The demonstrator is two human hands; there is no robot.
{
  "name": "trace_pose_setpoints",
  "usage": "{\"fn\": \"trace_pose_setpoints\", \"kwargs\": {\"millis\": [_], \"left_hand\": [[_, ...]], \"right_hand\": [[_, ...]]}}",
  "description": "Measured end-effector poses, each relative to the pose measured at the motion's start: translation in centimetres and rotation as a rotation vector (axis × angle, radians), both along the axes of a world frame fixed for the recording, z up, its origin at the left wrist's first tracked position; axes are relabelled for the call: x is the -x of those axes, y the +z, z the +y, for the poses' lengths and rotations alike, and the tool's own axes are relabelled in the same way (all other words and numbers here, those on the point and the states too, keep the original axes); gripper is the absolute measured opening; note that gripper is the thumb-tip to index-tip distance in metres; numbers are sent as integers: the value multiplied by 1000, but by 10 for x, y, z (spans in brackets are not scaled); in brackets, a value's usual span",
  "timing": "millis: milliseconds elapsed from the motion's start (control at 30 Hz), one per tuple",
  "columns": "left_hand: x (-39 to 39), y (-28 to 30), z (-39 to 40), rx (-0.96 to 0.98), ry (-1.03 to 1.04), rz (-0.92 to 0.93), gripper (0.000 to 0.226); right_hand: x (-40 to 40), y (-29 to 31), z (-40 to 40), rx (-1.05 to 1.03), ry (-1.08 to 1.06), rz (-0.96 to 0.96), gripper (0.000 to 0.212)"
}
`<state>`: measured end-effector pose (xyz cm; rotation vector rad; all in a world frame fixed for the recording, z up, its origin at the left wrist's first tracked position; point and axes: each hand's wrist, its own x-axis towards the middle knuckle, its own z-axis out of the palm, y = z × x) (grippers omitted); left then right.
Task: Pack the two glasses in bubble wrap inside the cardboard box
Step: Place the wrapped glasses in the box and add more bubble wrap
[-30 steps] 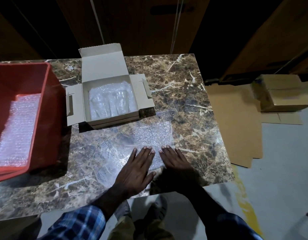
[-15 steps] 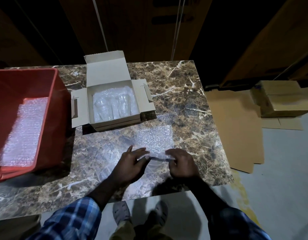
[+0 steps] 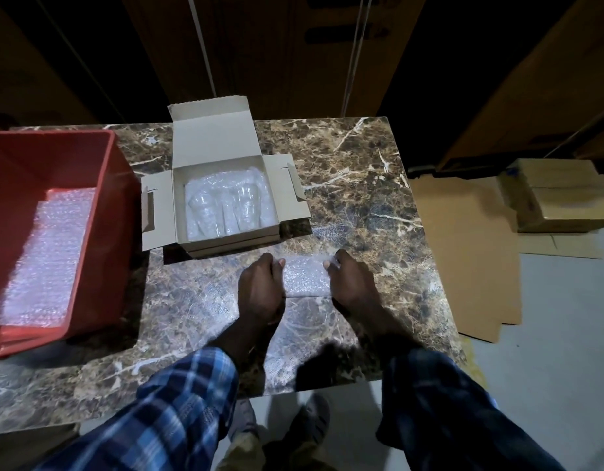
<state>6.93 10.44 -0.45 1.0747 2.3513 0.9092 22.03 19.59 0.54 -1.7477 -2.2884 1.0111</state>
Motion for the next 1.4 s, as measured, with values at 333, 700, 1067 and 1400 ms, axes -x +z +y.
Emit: {"fn": "trace_pose_setpoints", "kwargs": {"millis": [333, 700, 1067, 1400], "left_hand": [[-4, -16, 4, -24, -71, 376, 15], [1, -40, -27, -135, -606, 638, 41], [7, -22, -40, 57, -512, 732, 49], [25, 8, -44, 4, -338, 89, 43]], "right_hand": [[6, -10, -16, -548, 126, -213, 23], [-24, -43, -27, -548, 513, -137, 56], [-29, -36, -33, -624, 479, -67, 47], [-27, -6, -33, -276, 152, 299, 26]]}}
